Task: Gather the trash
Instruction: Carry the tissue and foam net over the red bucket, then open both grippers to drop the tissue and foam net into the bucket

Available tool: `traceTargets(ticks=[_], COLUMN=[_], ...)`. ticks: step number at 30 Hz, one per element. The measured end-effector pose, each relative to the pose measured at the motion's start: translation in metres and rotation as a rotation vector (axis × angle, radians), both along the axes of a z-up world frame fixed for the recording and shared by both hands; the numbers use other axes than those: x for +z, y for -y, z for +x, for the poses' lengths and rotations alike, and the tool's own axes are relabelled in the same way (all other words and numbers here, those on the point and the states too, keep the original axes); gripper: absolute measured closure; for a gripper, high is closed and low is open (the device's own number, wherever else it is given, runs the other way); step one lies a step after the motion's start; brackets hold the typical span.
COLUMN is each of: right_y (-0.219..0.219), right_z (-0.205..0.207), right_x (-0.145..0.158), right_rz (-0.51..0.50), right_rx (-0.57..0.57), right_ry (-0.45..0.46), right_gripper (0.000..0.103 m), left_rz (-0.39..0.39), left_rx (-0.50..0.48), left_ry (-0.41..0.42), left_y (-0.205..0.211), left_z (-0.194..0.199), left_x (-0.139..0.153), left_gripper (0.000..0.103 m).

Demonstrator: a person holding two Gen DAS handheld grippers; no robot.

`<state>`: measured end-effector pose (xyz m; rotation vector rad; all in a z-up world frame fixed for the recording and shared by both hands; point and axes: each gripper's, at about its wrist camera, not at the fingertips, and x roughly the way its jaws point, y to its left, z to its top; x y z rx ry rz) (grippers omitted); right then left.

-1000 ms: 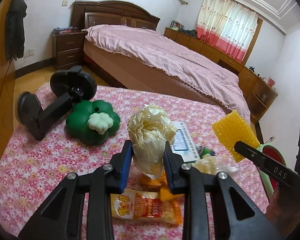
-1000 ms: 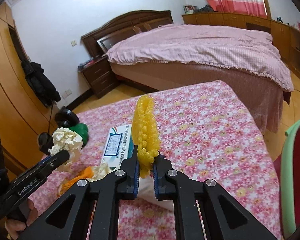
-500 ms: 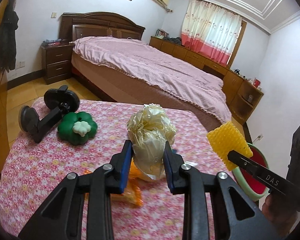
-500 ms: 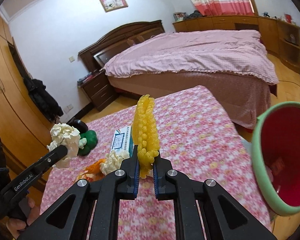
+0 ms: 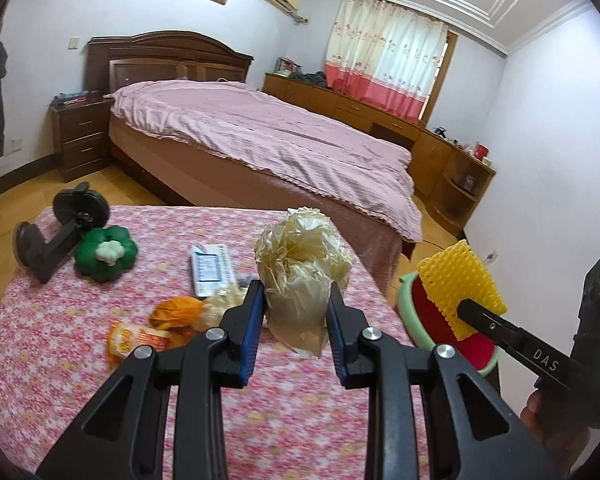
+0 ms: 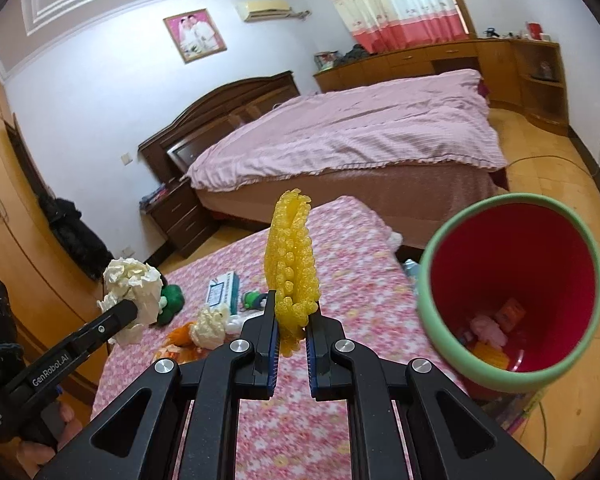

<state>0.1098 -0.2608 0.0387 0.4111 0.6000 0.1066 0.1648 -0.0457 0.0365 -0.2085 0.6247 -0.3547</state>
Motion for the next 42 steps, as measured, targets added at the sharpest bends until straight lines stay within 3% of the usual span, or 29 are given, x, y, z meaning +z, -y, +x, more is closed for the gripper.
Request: traceTargets(ticks=[9, 22, 33, 42], right_y=[0.043, 0.107, 0.141, 0.161], right_z=[-0.03, -0.048, -0.05, -0.044], right_x=[0.001, -0.02, -0.047, -0.067], right_rz=[0.024, 0.079, 0.082, 0.093], right_rx=[-0.097, -0.231, -0.301, -0.337], right_ry=[0.004, -0.036, -0.099, -0.143], right_gripper=[0.092, 0.092, 0.092, 0.092], left_rz=[0.019, 0.074, 0.119, 0.161], left_rx=[-0.082, -0.221, -0.344, -0.378], left_ry=[-0.011, -0.036, -0.087, -0.139], left_y=[0.049, 0.132, 0.203, 0.238], left_z=[-0.009, -0.002, 0.014, 0.036], left_x=[0.003, -0.008, -0.037, -0.068], left_gripper=[0.073, 0.073, 0.073, 0.073])
